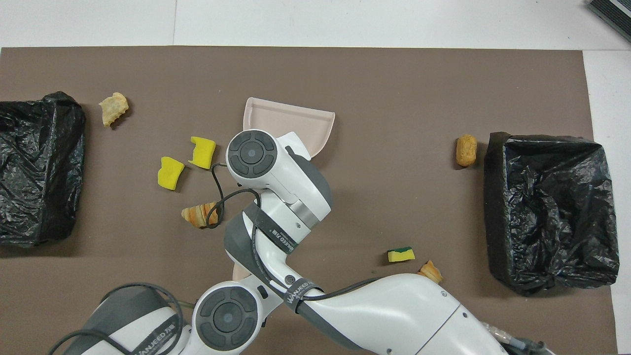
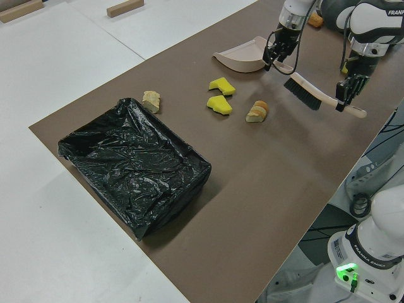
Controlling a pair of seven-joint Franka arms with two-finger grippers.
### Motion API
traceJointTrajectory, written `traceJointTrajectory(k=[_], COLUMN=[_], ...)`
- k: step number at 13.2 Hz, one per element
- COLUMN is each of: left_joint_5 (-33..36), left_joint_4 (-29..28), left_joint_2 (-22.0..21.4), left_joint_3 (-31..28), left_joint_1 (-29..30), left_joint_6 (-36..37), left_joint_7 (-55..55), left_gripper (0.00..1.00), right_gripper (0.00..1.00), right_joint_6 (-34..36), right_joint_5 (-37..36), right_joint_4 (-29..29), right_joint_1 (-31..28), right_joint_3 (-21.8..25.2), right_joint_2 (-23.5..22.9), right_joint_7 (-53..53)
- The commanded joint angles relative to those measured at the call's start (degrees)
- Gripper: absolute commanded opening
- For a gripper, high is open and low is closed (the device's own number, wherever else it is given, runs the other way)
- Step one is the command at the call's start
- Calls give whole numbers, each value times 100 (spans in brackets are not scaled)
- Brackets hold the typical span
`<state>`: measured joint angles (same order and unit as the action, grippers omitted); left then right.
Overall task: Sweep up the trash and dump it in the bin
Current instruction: 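Grasp the dustpan with the right gripper while the left gripper lifts the brush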
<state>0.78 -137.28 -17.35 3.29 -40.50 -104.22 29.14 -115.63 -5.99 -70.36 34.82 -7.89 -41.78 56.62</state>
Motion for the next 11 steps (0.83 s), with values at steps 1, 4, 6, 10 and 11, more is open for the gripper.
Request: traceJointTrajectory(k=[1,4,6,10,11], left_joint_5=[124,317,439,643,669], left_joint_4=[-106,-150,-150,-89,34], left_joint_2=[-653,-1032,-1016,-709,-525], left_joint_3=[32,14,14,-12,-21], left_joint_1=[463,894,1324,2570,2974], left_joint_6=[471,972,913,168,-79], left_joint_7=[-284,-837,-1164,-2208,-2707], left_gripper=[0,0,0,0,0], right_gripper=[9,0,0,0,0], right_joint_6=[-179,-91,31,768,1022], right_joint_5=[37,28,19,309,309], right_joint_4=[-259,-276,-381,-426,-426], right_joint_1=[-81,-212,-405,-739,-836], right_joint_3=[-28,-28,-28,-72,-72], right_joint_2=[161,380,722,1075,1136], right_joint_7=[183,43,-665,-3118,-3635])
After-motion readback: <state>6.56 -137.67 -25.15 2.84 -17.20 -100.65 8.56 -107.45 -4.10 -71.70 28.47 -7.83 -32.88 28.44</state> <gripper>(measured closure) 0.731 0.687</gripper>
